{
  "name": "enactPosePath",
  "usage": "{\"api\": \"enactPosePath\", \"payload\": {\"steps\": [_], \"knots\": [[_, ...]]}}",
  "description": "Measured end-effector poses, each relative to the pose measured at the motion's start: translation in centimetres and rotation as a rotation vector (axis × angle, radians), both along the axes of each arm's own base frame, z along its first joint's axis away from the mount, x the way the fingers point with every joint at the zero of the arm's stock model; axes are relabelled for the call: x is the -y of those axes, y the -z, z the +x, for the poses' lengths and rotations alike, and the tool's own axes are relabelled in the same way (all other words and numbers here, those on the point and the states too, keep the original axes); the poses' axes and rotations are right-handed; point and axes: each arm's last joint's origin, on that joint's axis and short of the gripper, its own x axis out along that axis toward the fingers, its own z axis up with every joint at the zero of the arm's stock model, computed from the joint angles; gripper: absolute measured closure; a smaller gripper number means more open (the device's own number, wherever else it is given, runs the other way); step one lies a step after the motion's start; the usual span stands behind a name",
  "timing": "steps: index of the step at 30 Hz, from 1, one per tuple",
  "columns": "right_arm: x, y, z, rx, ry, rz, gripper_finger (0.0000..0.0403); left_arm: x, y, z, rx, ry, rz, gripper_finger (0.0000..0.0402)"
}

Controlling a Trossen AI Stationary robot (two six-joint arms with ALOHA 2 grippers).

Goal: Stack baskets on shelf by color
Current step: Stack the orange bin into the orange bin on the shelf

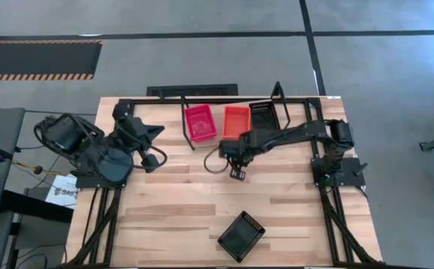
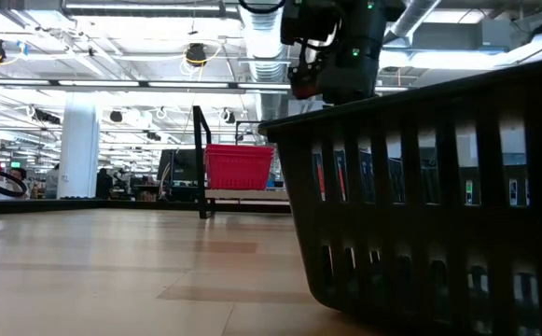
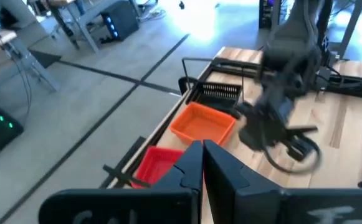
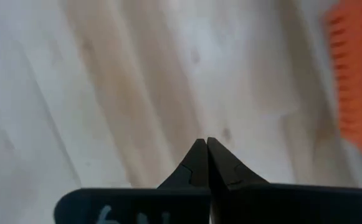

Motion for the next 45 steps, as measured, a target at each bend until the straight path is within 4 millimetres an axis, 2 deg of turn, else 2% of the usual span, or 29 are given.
{"api": "enactPosePath", "payload": {"steps": [10, 15, 24, 31, 36, 41, 45], "knots": [[3.6, -0.4, -0.4, -0.001, -0.038, -0.029, 0.0402, 0.0, 4.7, -1.0, 0.000, -0.103, -0.099, 0.0401], [4.9, -0.5, -0.5, -0.006, -0.087, -0.067, 0.0402, -0.1, 6.0, -1.3, 0.011, -0.141, -0.140, 0.0401], [7.3, -0.5, -1.0, -0.055, -0.156, -0.177, 0.0403, 0.0, 6.4, -1.1, 0.009, -0.152, -0.156, 0.0401], [8.4, -1.2, -1.7, -0.073, -0.140, -0.216, 0.0403, 0.0, 6.4, -1.1, 0.011, -0.153, -0.157, 0.0401], [6.9, -3.3, -2.7, -0.015, -0.108, -0.147, 0.0403, 0.0, 6.4, -1.1, 0.014, -0.156, -0.161, 0.0401], [4.5, -7.3, -4.0, 0.166, -0.120, -0.145, 0.0403, 0.1, 6.4, -1.1, 0.014, -0.157, -0.159, 0.0401], [5.2, -9.4, -4.3, 0.321, -0.094, -0.161, 0.0403, 0.0, 6.4, -1.1, 0.020, -0.158, -0.137, 0.0401]]}}
